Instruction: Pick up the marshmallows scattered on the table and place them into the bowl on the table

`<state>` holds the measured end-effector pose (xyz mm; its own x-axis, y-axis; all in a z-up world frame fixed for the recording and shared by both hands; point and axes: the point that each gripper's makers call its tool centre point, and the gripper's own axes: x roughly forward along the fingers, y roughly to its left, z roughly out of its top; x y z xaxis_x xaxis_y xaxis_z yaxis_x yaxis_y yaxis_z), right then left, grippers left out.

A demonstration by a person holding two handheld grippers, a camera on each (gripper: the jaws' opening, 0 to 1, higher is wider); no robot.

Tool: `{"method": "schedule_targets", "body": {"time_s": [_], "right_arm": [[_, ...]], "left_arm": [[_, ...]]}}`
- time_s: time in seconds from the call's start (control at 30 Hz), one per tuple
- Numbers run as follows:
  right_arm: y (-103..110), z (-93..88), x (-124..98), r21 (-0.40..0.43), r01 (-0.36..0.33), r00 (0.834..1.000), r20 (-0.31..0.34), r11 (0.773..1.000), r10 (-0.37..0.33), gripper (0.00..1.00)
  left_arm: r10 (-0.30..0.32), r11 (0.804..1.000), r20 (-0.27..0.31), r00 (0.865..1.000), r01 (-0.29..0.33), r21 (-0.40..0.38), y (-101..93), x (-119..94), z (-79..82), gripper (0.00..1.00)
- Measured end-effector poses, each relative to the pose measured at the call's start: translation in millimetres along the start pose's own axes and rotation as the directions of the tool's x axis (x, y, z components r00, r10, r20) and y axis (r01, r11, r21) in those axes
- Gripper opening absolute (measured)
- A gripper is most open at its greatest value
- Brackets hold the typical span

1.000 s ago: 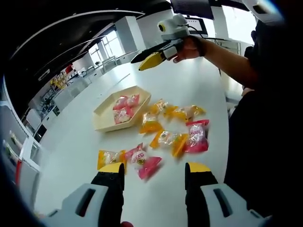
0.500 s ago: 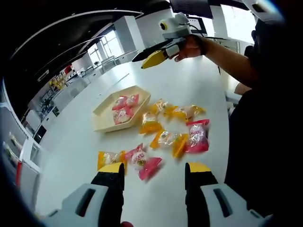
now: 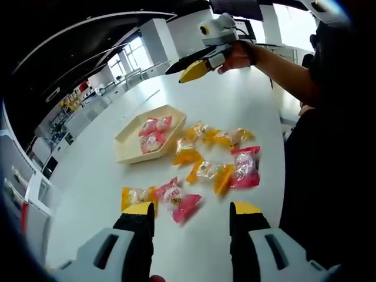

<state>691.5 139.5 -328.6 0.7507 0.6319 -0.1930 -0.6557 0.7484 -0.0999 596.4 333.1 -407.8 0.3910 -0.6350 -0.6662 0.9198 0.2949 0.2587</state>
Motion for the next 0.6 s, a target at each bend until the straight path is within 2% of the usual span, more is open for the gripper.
{"method": "schedule_targets", "body": {"time_s": [0.4,0.6], "right_arm": [[9,-6.8,-5,-0.018,-0.03,0.999,-0.021,0.999,0.029,0.65],[11,-15.1,-7,-0.048,-0.042,0.998,-0.057,0.998,0.039,0.65]], "left_arm": [[-0.004,1.0,0.0,1.0,0.004,0.001,-0.8,0,0.2,0.5],[-0.009,1.0,0.005,1.0,0.009,0.001,-2.3,0,1.5,0.5]]}}
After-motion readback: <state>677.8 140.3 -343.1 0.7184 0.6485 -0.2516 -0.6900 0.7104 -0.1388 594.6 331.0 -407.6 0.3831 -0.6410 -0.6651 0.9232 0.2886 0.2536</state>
